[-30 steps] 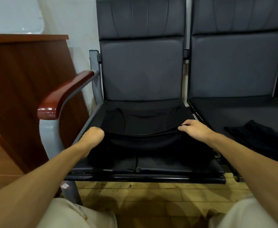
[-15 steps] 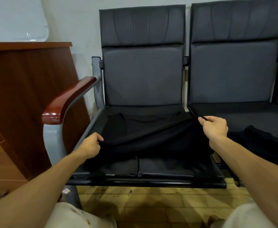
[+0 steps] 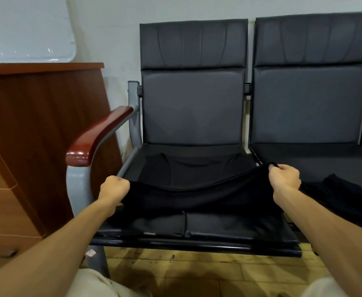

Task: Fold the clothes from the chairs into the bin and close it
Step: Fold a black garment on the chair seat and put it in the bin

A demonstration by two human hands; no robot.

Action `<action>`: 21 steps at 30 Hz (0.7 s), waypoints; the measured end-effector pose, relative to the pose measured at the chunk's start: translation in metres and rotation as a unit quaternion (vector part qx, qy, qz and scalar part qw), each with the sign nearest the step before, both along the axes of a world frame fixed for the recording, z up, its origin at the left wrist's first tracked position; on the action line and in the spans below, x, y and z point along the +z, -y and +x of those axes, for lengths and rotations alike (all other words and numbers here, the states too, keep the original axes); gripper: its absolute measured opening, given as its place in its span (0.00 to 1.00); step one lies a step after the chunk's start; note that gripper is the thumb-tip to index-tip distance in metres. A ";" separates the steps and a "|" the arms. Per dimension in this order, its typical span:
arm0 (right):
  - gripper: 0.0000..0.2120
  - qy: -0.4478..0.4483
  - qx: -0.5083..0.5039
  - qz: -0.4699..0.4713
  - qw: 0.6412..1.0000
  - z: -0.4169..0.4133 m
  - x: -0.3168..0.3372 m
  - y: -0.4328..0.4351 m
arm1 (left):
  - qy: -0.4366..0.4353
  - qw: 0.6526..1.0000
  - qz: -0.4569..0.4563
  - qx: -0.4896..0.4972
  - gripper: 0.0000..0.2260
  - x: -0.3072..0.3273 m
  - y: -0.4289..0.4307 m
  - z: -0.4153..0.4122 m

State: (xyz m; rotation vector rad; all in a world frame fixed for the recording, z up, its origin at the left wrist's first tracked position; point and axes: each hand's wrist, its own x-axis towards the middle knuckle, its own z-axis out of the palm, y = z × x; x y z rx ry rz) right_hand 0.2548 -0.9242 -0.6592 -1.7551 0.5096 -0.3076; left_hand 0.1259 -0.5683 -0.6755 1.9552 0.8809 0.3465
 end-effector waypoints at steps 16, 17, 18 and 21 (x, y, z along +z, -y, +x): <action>0.06 0.077 0.257 -0.095 0.959 -0.024 0.011 0.010 | 0.080 0.957 0.121 -0.252 0.04 0.008 -0.001 -0.021; 0.05 0.062 0.269 -0.111 0.955 -0.025 0.010 0.014 | 0.060 0.951 0.147 -0.267 0.04 0.008 -0.004 -0.024; 0.05 0.045 0.282 -0.128 0.950 -0.025 0.008 0.019 | 0.042 0.947 0.159 -0.277 0.03 0.010 -0.005 -0.027; 0.06 0.012 0.319 -0.165 0.933 -0.029 0.004 0.030 | 0.013 0.944 0.114 -0.310 0.03 0.018 -0.002 -0.037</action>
